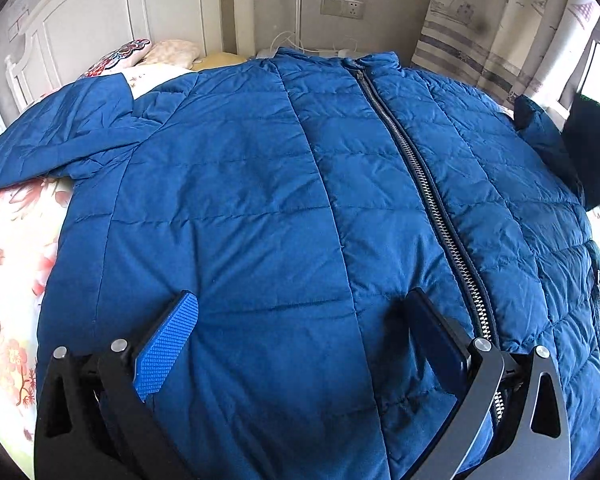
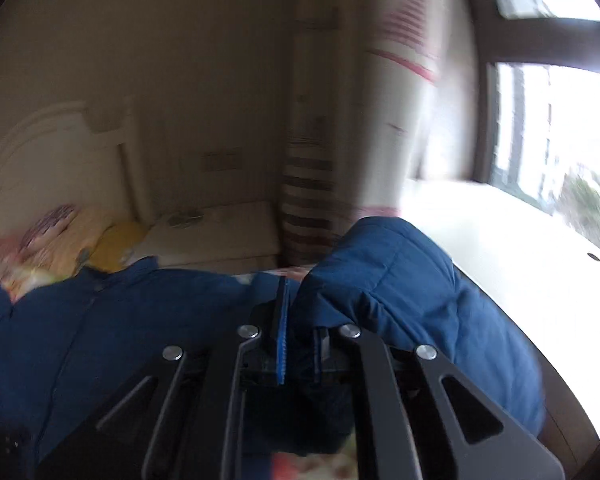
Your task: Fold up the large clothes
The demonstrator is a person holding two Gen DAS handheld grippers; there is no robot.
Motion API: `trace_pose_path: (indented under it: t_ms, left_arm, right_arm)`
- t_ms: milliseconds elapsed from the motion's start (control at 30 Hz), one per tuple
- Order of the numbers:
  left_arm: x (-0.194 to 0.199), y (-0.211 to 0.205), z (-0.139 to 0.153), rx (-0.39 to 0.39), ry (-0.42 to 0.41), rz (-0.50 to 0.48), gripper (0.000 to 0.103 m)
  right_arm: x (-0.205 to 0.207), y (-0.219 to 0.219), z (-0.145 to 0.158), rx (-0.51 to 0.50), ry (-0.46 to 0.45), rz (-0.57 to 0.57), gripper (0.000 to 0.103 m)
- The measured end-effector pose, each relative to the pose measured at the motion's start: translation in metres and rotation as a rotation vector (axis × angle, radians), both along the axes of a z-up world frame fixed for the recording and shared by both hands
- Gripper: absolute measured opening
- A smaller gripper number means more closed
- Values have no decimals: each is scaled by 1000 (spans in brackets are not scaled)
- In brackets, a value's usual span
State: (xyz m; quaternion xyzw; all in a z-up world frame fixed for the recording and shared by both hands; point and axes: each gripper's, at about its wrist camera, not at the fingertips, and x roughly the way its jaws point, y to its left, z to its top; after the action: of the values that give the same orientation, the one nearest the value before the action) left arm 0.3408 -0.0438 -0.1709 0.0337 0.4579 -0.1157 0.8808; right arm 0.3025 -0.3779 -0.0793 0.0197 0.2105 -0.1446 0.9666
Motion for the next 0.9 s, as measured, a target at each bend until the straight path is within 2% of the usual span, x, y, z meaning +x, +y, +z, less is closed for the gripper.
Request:
trace_pose_path:
  t_ms: [100,133,200,233,267,300,333,367,433,500,600,767,800,900]
  left_arm:
    - [-1,2,0,-10,-1,0,99]
    - [-1,2,0,-12,-2,0,99]
    - [-1,3,1,-16,-2,0,99]
    - [-1,3,1,-17,-2,0,99]
    - [-1,3,1,-18,-2,0,99]
    - [-1,4,1,-18,-2,0,99]
    - [-1,5,1,-20,-3,0,99]
    - [-1,5,1,-21,-3,0,99]
    - [-1,5,1,-23,-4,1,99]
    - [-1,6,2,-29,-4,1,99]
    - [-2,10,3,-51,-7,6,99]
    - [-2,-1,6,13,-12,6,99]
    - [-2,-4,9,17,-13,6,98]
    - [-4,-20,24,-41,-14,-14,98]
  right_arm:
    - [29,81,-11,-38,69,238,9]
    - [40,110,-25,-21,127,325,9]
    - [55,146,-53,-21,237,400,10]
    - [66,160,-76,-20,327,438,19]
    - [74,167,-92,3,402,471,33]
    - [81,172,-112,37,487,497,36]
    - [77,174,-113,17,468,495,40]
    - [69,174,-110,34,473,511,57]
    - [65,162,-102,137,517,558,78]
    - [45,154,-93,175,524,561,78]
    - [-9,140,-74,226,468,593,75]
    - [-81,88,-84,366,402,470,59]
    - [-95,81,-87,383,386,452,58]
    - [-121,73,-85,389,336,439,58]
